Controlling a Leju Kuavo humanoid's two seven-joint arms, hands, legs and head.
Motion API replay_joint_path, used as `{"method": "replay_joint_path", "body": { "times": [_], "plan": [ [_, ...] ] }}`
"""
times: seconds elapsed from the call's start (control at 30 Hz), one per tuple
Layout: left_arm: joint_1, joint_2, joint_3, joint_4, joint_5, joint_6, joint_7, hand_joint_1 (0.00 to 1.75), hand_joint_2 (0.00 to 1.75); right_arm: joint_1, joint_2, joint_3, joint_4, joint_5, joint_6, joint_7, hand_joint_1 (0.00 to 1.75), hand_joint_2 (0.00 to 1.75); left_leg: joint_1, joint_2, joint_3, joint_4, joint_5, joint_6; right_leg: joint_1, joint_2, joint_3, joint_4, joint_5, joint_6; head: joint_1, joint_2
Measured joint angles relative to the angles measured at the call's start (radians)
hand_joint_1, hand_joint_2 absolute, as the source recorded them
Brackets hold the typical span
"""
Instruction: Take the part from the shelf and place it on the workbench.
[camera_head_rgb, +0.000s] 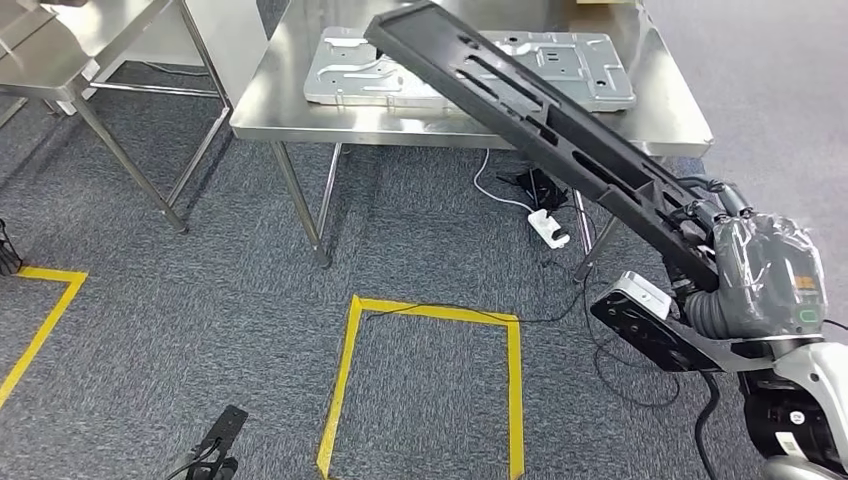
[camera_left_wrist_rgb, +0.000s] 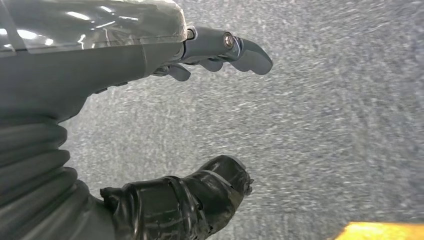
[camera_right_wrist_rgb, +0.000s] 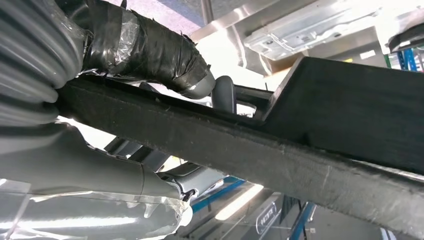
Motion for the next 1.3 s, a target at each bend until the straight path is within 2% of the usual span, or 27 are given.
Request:
{"method": "replay_joint_path", "body": {
  "times": [0.03,0.07,0.17,0.23,0.27,0.33,0.37,0.4,0.43,0.5,0.53,0.57,0.63,0.7,0.73,0.77,0.83,0.87,0.9,0.93,1.0,1.03,1.07,1.1,1.2,1.27,1.3],
  "plan": [
    [-0.001,0.000,0.000,0.000,0.000,-0.001,0.000,0.00,1.75,0.000,0.000,0.000,0.000,0.000,0.001,0.000,1.75,1.75,-0.001,0.000,0.024,-0.054,0.018,0.004,0.001,0.001,0.003,0.004,-0.007,0.005,0.000,0.000],
    [-0.001,0.000,0.000,0.000,0.000,-0.001,0.000,0.00,1.75,0.000,-0.001,0.000,-0.001,0.000,0.001,0.000,1.75,1.75,-0.002,-0.001,0.036,-0.083,0.021,0.008,0.003,0.002,0.003,0.006,-0.012,0.011,0.000,0.000],
    [0.000,0.000,0.000,0.000,0.000,-0.001,0.000,0.00,1.75,0.004,-0.004,0.000,-0.003,-0.003,0.008,0.000,1.75,1.75,-0.004,-0.002,0.046,-0.099,0.007,0.027,0.003,0.004,0.003,0.002,-0.018,0.026,-0.001,0.000],
    [-0.001,-0.001,0.000,0.000,0.000,0.000,-0.001,0.00,1.75,0.005,-0.007,0.000,-0.005,-0.009,0.012,0.000,1.75,1.75,0.001,-0.002,0.059,-0.107,0.003,0.041,0.002,0.003,-0.014,0.042,-0.039,0.034,0.003,0.000],
    [-0.002,-0.001,0.000,0.000,0.000,0.000,-0.001,0.00,1.75,0.006,-0.008,0.000,-0.006,-0.012,0.013,0.000,1.75,1.75,0.002,-0.002,0.066,-0.109,0.000,0.047,0.001,0.003,-0.041,0.093,-0.060,0.038,0.005,0.000],
    [-0.002,-0.002,0.000,0.000,0.000,0.000,-0.001,0.00,1.75,0.008,-0.008,0.000,-0.006,-0.015,0.013,0.000,1.75,1.75,0.001,-0.002,0.076,-0.110,-0.010,0.054,-0.001,0.003,-0.123,0.231,-0.102,0.043,0.007,0.000],
    [-0.001,-0.002,0.000,0.000,0.000,0.000,0.000,0.00,1.75,0.011,-0.008,0.000,-0.006,-0.015,0.013,0.000,1.75,1.75,0.001,-0.002,0.082,-0.110,-0.015,0.054,-0.002,0.003,-0.158,0.279,-0.106,0.045,0.007,0.000],
    [-0.001,-0.002,0.000,0.000,0.000,0.000,0.000,0.00,1.75,0.013,-0.008,0.000,-0.006,-0.016,0.013,0.000,1.75,1.75,0.000,-0.003,0.090,-0.110,-0.022,0.055,-0.003,0.003,-0.178,0.291,-0.089,0.045,0.007,0.000],
    [-0.001,-0.002,0.000,0.000,0.000,0.000,0.000,0.00,1.75,0.014,-0.008,0.000,-0.006,-0.016,0.013,0.000,1.75,1.75,0.000,-0.004,0.100,-0.110,-0.029,0.054,-0.004,0.002,-0.177,0.263,-0.053,0.043,0.007,0.000],
    [-0.001,-0.002,0.000,0.000,0.000,0.000,0.000,0.00,1.75,0.015,-0.008,0.000,-0.006,-0.016,0.013,0.000,1.75,1.75,0.000,-0.007,0.121,-0.110,-0.044,0.049,-0.004,0.003,-0.132,0.134,0.036,0.037,0.007,0.000],
    [-0.001,-0.003,0.000,0.000,0.000,0.000,0.000,0.00,1.75,0.015,-0.008,0.000,-0.007,-0.016,0.013,0.000,1.75,1.75,-0.002,-0.008,0.128,-0.110,-0.051,0.044,-0.001,0.003,-0.107,0.076,0.061,0.033,0.008,0.000],
    [-0.001,-0.004,0.000,0.000,0.000,0.000,0.000,0.00,1.75,0.014,-0.008,0.000,-0.008,-0.016,0.013,0.000,1.75,1.75,-0.003,-0.009,0.131,-0.111,-0.056,0.039,0.002,0.003,-0.090,0.040,0.068,0.029,0.007,0.000],
    [-0.002,-0.004,0.000,0.000,0.000,0.000,0.000,0.00,1.75,0.014,-0.009,0.000,-0.009,-0.016,0.013,0.000,1.75,1.75,-0.004,-0.009,0.133,-0.114,-0.061,0.028,0.008,0.004,-0.079,0.020,0.056,0.022,0.007,0.000],
    [-0.002,-0.004,0.000,0.000,0.000,0.001,0.001,0.00,1.75,0.016,-0.009,0.000,-0.011,-0.016,0.013,0.000,1.75,1.75,-0.004,-0.006,0.133,-0.109,-0.072,0.017,0.002,0.004,-0.072,0.013,0.049,0.014,0.006,0.000],
    [-0.003,-0.004,0.000,0.000,0.000,0.002,0.001,0.00,1.75,0.017,-0.009,0.000,-0.012,-0.016,0.013,0.000,1.75,1.75,-0.004,-0.004,0.123,-0.085,-0.084,0.012,-0.002,0.003,-0.065,0.009,0.046,0.009,0.005,0.000],
    [-0.003,-0.005,0.000,0.000,0.000,0.002,0.001,0.00,1.75,0.018,-0.009,0.000,-0.013,-0.017,0.013,0.000,1.75,1.75,-0.004,-0.003,0.100,-0.040,-0.104,0.008,-0.004,0.002,-0.058,0.006,0.042,0.003,0.004,0.000],
    [-0.001,-0.006,0.000,0.000,0.000,0.003,0.002,0.00,1.75,0.020,-0.009,0.000,-0.014,-0.019,0.013,0.000,1.75,1.75,-0.003,-0.001,0.022,0.096,-0.149,0.004,-0.003,0.000,-0.047,0.006,0.032,-0.006,0.003,0.000],
    [0.001,-0.005,0.000,0.000,0.000,0.003,0.002,0.00,1.75,0.023,-0.009,0.000,-0.015,-0.022,0.012,0.000,1.75,1.75,-0.003,-0.001,-0.016,0.151,-0.157,0.003,-0.002,0.001,-0.041,0.006,0.026,-0.008,0.004,0.000],
    [0.003,-0.005,0.000,0.000,0.000,0.003,0.002,0.00,1.75,0.025,-0.009,0.000,-0.015,-0.025,0.012,0.000,1.75,1.75,-0.003,-0.001,-0.040,0.174,-0.146,0.003,-0.002,0.002,-0.033,0.006,0.020,-0.008,0.003,0.000],
    [0.005,-0.004,0.000,0.000,0.000,0.003,0.003,0.00,1.75,0.028,-0.009,0.000,-0.015,-0.028,0.012,0.000,1.75,1.75,-0.003,-0.001,-0.044,0.156,-0.113,0.003,-0.002,0.003,-0.023,0.006,0.013,-0.007,0.004,0.000],
    [0.006,-0.003,0.000,0.000,0.000,0.003,0.003,0.00,1.75,0.031,-0.009,0.000,-0.015,-0.033,0.012,0.000,1.75,1.75,-0.003,-0.001,-0.007,0.038,-0.021,0.008,-0.003,0.004,0.000,0.007,-0.005,-0.002,0.004,0.000],
    [0.006,-0.003,0.000,0.000,0.000,0.004,0.004,0.00,1.75,0.032,-0.009,0.000,-0.016,-0.034,0.013,0.000,1.75,1.75,-0.005,-0.001,0.017,-0.022,0.009,0.010,-0.001,0.005,0.008,0.010,-0.014,0.003,0.005,0.000],
    [0.005,-0.003,0.000,0.000,0.000,0.004,0.004,0.00,1.75,0.032,-0.009,0.000,-0.017,-0.036,0.013,0.000,1.75,1.75,-0.006,-0.002,0.035,-0.062,0.019,0.013,0.001,0.006,0.011,0.011,-0.020,0.009,0.005,0.000],
    [0.005,-0.003,0.000,0.000,0.000,0.004,0.004,0.00,1.75,0.032,-0.009,0.000,-0.018,-0.038,0.014,0.000,1.75,1.75,-0.008,-0.002,0.044,-0.080,0.014,0.017,0.002,0.007,0.012,0.011,-0.024,0.014,0.006,0.000],
    [0.006,-0.003,0.000,0.000,0.000,0.006,0.005,0.00,1.75,0.035,-0.012,0.000,-0.020,-0.041,0.014,0.000,1.75,1.75,-0.008,-0.003,0.055,-0.097,0.002,0.031,0.001,0.008,0.014,0.008,-0.032,0.028,0.007,0.000],
    [0.004,-0.003,0.000,0.000,0.000,0.006,0.005,0.00,1.75,0.034,-0.016,0.000,-0.021,-0.042,0.014,0.000,1.75,1.75,-0.002,-0.003,0.069,-0.107,-0.002,0.042,0.000,0.006,-0.010,0.060,-0.057,0.037,0.012,0.000],
    [0.003,-0.003,0.000,0.000,0.000,0.006,0.005,0.00,1.75,0.034,-0.017,0.000,-0.022,-0.042,0.015,0.000,1.75,1.75,-0.001,-0.003,0.075,-0.109,-0.006,0.047,-0.001,0.005,-0.041,0.116,-0.076,0.040,0.014,0.000]
  ]
}}
